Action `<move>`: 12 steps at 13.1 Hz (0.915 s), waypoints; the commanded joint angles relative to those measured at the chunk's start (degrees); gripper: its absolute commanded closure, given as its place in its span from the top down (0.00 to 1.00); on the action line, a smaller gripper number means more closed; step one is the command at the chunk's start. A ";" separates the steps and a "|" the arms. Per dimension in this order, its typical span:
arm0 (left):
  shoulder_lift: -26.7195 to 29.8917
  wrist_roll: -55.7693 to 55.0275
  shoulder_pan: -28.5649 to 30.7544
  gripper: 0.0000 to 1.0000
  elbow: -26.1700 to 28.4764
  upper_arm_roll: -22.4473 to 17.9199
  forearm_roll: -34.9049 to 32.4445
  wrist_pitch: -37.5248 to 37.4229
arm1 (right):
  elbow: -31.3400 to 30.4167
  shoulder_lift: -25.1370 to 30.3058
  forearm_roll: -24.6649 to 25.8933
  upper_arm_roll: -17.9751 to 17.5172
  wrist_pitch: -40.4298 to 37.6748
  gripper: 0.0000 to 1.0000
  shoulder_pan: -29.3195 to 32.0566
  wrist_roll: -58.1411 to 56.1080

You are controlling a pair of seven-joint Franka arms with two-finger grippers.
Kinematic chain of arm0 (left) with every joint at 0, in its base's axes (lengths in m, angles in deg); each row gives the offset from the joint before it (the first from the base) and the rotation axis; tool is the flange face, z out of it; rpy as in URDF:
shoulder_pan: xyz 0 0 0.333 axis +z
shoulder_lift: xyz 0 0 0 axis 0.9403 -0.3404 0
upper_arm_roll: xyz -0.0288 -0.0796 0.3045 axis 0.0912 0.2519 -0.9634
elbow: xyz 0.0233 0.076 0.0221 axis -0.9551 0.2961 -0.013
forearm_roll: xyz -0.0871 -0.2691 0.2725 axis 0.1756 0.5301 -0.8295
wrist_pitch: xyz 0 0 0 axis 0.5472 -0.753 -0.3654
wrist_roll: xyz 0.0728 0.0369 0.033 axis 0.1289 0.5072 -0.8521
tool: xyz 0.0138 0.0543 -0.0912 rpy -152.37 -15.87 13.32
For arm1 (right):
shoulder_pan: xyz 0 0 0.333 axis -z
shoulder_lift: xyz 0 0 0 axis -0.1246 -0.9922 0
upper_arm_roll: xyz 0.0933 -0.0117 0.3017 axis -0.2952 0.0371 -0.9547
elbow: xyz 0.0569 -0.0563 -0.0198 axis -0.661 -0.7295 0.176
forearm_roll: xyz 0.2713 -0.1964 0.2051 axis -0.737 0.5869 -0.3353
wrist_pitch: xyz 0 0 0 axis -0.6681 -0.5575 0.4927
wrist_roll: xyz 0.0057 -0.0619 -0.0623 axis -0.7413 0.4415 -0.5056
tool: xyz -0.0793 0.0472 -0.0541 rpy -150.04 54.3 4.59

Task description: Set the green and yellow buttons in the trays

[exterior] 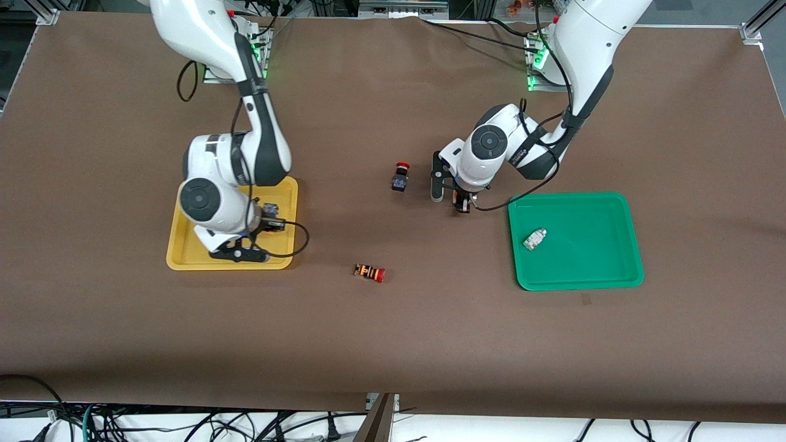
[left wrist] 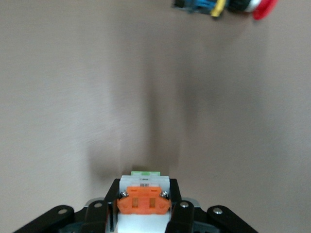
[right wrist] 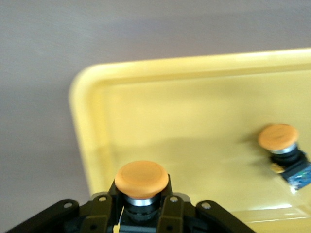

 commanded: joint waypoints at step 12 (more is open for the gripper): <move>-1.63 0.87 24.84 0.43 -10.57 -0.36 -7.29 -17.24 | 0.96 4.80 -3.31 1.49 -0.08 0.99 -0.70 -2.41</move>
